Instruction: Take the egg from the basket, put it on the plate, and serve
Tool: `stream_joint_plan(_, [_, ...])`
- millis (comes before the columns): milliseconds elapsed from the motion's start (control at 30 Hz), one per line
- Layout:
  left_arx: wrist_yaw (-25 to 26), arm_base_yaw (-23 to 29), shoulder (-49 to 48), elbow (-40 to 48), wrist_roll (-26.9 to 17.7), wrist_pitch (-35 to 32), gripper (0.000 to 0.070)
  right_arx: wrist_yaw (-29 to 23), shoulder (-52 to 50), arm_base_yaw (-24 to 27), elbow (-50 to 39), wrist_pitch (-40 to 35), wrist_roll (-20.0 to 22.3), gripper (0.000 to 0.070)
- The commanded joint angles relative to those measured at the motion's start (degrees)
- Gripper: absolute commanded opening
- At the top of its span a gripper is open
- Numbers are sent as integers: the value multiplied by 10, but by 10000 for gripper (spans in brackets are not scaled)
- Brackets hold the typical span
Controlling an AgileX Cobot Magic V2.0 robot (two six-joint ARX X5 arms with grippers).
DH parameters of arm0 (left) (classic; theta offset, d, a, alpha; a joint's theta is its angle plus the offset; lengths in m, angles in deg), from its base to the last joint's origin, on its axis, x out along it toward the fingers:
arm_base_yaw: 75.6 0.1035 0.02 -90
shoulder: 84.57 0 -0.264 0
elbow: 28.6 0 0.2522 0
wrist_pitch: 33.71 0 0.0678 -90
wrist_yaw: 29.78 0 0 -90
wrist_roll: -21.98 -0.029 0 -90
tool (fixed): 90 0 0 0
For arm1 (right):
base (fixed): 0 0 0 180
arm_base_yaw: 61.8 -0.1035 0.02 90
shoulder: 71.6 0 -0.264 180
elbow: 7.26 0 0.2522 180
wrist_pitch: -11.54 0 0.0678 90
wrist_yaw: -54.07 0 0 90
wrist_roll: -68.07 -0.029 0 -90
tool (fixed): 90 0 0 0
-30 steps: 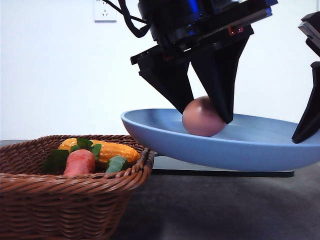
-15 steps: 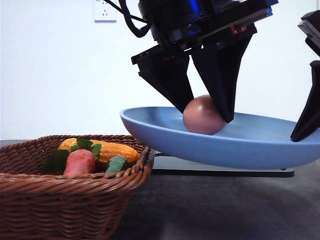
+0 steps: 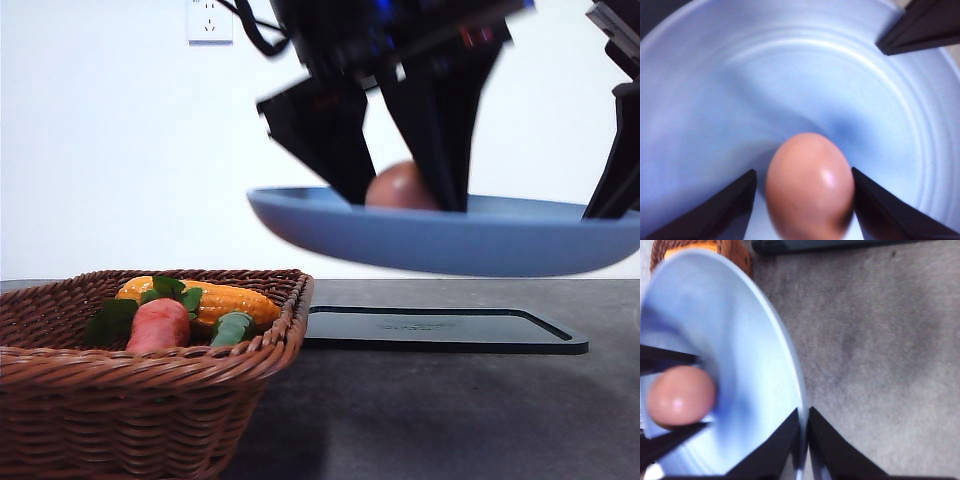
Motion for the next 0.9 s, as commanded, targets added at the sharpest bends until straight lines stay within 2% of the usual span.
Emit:
stream_joint_plan(0, [0,0,-30,-9,0,-4,381,2,18,5,20,9,15,0])
stream_joint_plan(133, [0,18,-91,-9,0,1,381,3,62,28,51,35,49,0])
stream_joint_plan(400, [-15,65,-226,-9,-5,22,381,2,188,86,134,27,95,0])
stream_joint_plan(700, [-23,117,-331,-9,-6,40,380,2,360,131,268,-7,96,0])
stream_joint_plan(867, [-24,129,-351,-9,-5,45,380,2,454,135,344,-13,96,0])
